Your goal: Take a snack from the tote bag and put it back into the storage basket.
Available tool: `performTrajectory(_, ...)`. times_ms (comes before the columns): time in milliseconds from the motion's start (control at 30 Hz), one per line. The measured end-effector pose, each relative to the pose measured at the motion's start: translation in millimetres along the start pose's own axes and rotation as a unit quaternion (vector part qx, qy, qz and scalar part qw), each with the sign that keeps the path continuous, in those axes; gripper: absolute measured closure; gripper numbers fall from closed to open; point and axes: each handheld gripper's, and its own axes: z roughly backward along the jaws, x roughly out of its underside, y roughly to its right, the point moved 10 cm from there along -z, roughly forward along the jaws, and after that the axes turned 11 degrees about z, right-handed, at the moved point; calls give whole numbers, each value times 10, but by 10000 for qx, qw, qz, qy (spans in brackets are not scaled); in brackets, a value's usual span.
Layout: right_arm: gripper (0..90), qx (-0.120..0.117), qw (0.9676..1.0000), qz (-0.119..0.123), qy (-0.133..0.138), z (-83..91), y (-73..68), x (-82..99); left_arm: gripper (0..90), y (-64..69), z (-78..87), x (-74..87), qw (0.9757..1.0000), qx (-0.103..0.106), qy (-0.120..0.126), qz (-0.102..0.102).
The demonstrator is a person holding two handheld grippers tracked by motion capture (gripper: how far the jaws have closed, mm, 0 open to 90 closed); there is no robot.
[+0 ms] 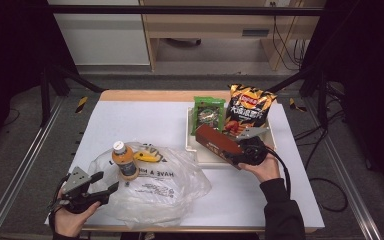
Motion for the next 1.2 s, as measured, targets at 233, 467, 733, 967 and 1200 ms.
performTrajectory(233, 434, -99, 9997, -15, -209, -150, 0, 66, 321, -2, -15, 36, 10000, 6, -58, -22)
performTrajectory(467, 424, -47, 9997, -72, -230, -186, 35, 93, 321, 6, -13, 41, 10000, 18, -62, -33)
performTrajectory(733, 342, 185, 9998, -72, -74, -113, 55, 28, 321, 10, -8, 41, 10000, 22, -46, -35)
performTrajectory(967, 447, 354, 9981, -142, 474, 154, -22, -159, 323, 17, -4, 44, 10000, 30, -43, -30)
performTrajectory(1200, 724, 414, 9962, -349, 679, 349, -167, -135, 327, 16, 2, 40, 10000, 32, -26, -17)
